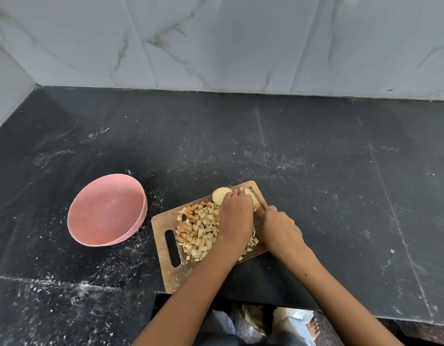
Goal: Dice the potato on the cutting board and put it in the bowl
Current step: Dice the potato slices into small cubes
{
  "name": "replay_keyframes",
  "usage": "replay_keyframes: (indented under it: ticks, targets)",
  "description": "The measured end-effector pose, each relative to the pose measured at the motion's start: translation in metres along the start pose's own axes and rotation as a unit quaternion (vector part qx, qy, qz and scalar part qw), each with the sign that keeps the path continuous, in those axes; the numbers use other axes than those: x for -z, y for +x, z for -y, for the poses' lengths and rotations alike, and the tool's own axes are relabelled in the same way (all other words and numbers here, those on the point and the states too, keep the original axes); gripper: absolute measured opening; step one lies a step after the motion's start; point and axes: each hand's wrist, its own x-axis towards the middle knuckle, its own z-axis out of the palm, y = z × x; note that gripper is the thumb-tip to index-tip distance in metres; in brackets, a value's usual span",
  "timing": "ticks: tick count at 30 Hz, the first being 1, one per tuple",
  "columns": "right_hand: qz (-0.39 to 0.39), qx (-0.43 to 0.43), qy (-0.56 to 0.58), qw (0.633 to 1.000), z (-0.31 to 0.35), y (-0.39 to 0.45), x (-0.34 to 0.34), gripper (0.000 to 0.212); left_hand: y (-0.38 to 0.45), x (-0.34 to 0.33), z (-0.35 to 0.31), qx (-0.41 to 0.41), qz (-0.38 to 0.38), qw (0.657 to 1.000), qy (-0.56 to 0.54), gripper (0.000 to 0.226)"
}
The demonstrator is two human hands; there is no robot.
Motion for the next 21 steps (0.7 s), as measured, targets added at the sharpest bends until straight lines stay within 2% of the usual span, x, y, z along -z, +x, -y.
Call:
replay_keyframes:
  ticks: [11, 21]
  targets:
    - [0.041, -0.004, -0.026, 0.999, -0.009, -0.013, -0.003, 0.018, -0.001, 0.004, -0.001, 0.003, 0.011, 1.0, -0.007, 0.039]
    - [0.06, 0.013, -0.023, 0.998, -0.034, -0.043, -0.013, 0.013, 0.0, -0.014, 0.006, -0.035, -0.004, 0.999, 0.013, 0.046]
